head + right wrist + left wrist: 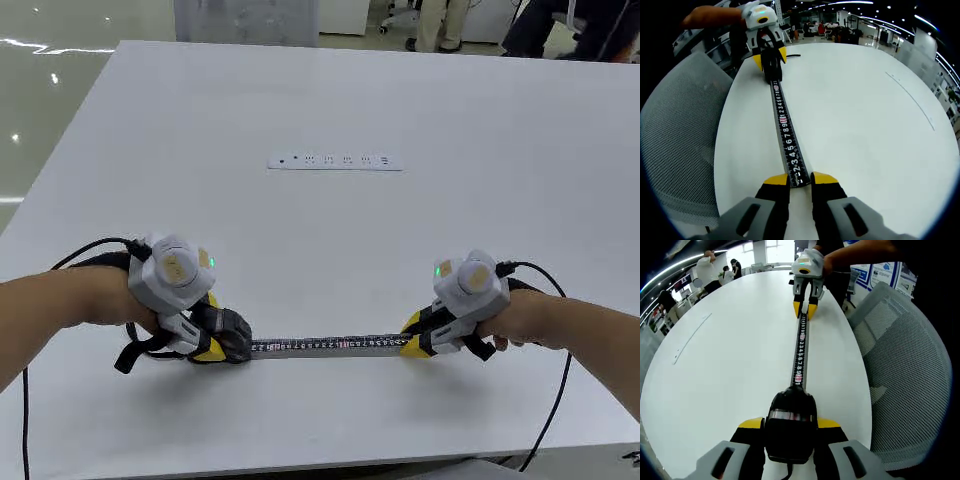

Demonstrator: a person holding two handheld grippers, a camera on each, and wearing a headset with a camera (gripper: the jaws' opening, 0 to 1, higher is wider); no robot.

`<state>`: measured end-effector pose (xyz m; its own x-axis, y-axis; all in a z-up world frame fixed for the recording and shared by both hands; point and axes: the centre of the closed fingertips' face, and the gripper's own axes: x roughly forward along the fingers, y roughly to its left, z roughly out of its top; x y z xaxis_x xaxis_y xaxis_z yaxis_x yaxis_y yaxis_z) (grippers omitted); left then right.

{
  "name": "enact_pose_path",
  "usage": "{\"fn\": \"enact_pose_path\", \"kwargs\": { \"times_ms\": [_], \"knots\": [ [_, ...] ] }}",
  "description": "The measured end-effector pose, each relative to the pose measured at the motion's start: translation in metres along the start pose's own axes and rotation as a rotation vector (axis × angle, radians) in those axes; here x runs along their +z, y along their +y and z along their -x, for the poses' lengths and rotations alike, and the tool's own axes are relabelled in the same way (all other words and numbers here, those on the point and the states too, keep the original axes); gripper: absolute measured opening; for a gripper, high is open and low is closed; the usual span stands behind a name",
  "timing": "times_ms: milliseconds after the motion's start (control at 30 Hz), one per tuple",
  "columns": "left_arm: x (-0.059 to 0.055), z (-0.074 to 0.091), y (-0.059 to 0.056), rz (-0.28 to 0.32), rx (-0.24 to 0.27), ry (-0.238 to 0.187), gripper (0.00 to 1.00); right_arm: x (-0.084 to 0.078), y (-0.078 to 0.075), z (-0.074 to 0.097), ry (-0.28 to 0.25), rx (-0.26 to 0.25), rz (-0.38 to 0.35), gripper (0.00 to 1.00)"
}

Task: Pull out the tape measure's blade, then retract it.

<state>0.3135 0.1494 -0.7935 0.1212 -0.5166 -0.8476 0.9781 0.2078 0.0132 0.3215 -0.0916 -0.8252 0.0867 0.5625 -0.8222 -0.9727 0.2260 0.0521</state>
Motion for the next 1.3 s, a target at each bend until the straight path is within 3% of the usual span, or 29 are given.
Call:
{"fn": "enact_pose_path", "kwargs": {
  "times_ms": [500,933,1133,1233,1300],
  "knots": [
    [0.002,0.0,0.002,0.003,0.014,-0.022,0.34,0.0,-0.002,0.001,0.015,-0.045,-0.002,0.17],
    [0.002,0.0,0.002,-0.029,0.033,-0.028,0.35,-0.007,-0.006,0.009,-0.011,-0.11,-0.075,0.31],
    [0.0,0.006,0.004,0.031,0.044,-0.063,0.35,-0.009,-0.002,0.014,-0.038,-0.12,-0.139,0.37],
    [-0.004,0.013,0.006,0.058,0.079,-0.08,0.39,-0.007,-0.001,0.022,-0.092,-0.169,-0.213,0.41],
    [-0.008,0.018,0.007,0.075,0.098,-0.087,0.43,-0.011,0.002,0.025,-0.095,-0.177,-0.211,0.44]
  ]
}}
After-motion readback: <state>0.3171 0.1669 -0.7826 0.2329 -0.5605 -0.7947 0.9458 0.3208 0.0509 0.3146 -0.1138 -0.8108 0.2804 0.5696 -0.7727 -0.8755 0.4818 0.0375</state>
